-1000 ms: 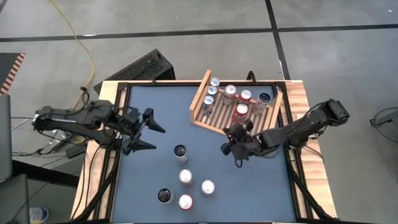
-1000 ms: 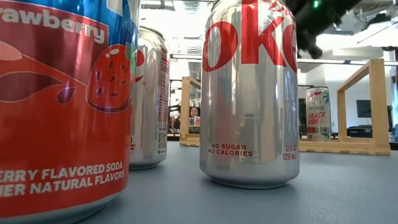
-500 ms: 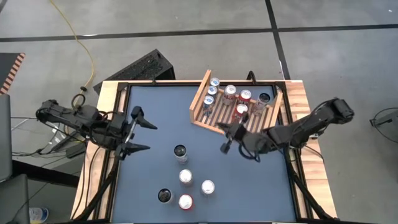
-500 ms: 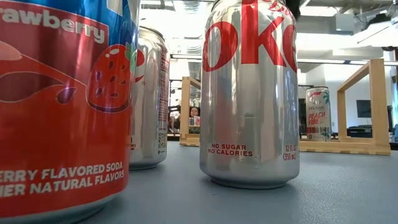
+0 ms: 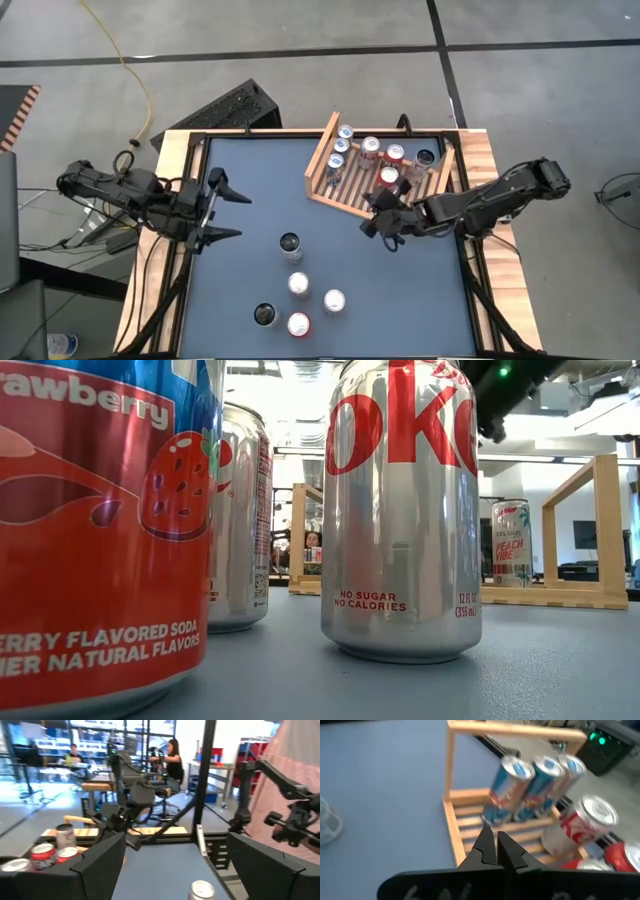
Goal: Place canned beverage on shelf
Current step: Put the top red soda can aligned with the other red soda can on the shelf
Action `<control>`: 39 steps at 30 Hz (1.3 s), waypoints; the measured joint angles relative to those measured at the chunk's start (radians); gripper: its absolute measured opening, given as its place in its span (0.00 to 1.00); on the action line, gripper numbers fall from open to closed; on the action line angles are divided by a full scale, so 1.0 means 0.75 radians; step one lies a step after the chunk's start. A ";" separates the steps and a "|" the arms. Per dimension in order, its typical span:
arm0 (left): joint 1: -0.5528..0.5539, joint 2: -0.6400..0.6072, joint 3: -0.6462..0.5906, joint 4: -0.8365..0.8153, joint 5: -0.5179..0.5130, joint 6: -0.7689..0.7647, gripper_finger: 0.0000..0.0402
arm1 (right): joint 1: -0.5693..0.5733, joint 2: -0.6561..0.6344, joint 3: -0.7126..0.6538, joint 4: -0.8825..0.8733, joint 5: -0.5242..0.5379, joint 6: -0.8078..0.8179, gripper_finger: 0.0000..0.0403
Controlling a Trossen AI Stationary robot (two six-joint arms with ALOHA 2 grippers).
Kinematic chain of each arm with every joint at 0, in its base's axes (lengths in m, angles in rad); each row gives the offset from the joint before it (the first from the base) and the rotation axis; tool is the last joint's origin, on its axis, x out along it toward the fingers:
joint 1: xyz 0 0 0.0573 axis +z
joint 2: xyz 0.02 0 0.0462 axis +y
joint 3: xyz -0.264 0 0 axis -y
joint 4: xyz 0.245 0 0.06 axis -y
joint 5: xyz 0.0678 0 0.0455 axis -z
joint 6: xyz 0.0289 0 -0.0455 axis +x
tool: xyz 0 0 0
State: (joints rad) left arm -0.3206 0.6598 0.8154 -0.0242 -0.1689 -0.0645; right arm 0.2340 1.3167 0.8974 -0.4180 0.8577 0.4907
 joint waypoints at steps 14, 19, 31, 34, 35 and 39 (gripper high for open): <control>0.000 0.000 0.000 -0.046 -0.032 -0.006 0.83 | 0.006 -0.047 -0.282 -0.151 -0.066 0.145 0.00; 0.000 0.000 0.000 -0.021 0.000 0.023 0.83 | -0.066 -0.126 -0.376 -0.054 -0.134 0.123 0.00; 0.000 -0.009 0.000 -0.021 0.000 0.046 0.83 | -0.243 -0.110 -0.383 0.071 -0.257 -0.039 0.00; 0.000 -0.008 0.000 -0.022 0.001 0.044 0.83 | -0.265 -0.104 -0.382 0.103 -0.257 -0.059 0.00; 0.000 -0.009 0.000 -0.022 0.001 0.038 0.83 | -0.268 -0.096 -0.382 0.114 -0.254 -0.064 0.00; 0.000 -0.008 0.000 -0.032 0.001 0.035 0.83 | -0.293 -0.090 -0.382 0.132 -0.249 -0.073 0.00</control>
State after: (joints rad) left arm -0.3206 0.6537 0.8154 -0.0482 -0.1684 -0.0383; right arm 0.0145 1.2494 0.6107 -0.3193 0.6713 0.4359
